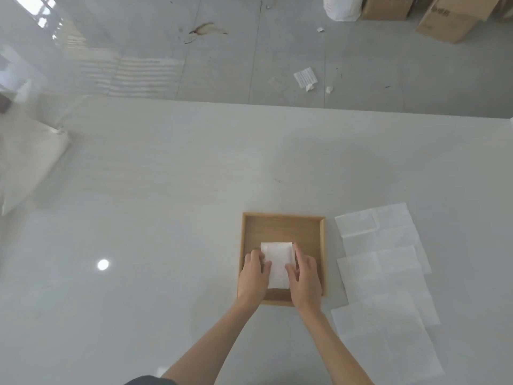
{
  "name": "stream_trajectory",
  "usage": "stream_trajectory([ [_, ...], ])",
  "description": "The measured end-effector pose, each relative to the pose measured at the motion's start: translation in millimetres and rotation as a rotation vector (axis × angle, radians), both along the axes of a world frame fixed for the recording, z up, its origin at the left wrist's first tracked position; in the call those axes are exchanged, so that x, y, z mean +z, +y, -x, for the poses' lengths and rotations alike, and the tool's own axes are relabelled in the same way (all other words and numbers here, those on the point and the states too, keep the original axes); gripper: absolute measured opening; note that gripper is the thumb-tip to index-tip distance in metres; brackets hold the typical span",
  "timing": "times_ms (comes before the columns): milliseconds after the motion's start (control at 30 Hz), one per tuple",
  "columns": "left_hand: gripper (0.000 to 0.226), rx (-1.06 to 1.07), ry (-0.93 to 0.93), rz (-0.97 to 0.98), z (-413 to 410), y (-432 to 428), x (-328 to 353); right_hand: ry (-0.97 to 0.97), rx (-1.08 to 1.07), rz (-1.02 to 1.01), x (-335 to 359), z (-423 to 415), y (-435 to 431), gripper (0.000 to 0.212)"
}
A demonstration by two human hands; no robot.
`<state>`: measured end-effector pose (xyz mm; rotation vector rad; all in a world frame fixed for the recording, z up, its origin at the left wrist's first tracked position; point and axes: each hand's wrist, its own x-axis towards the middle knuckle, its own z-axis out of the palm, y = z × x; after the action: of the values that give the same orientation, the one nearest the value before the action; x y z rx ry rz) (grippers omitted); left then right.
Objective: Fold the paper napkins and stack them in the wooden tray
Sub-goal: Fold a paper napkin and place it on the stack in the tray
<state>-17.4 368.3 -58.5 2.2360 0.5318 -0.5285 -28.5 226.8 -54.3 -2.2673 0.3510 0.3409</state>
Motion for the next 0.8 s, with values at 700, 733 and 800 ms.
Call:
stream_trajectory([
  [700, 0.012, 0.037, 0.01, -0.06, -14, -2, 0, 0.127, -0.223, 0.01, -1, -7, -1, 0.018],
  [733, 0.013, 0.043, 0.0, -0.053, -13, -3, 1, 0.128, -0.223, 0.018, 0, -6, -1, 0.019],
  [800, 0.014, 0.034, -0.017, -0.045, -9, -3, 2, 0.124, -0.219, 0.031, 4, -4, -1, 0.022],
])
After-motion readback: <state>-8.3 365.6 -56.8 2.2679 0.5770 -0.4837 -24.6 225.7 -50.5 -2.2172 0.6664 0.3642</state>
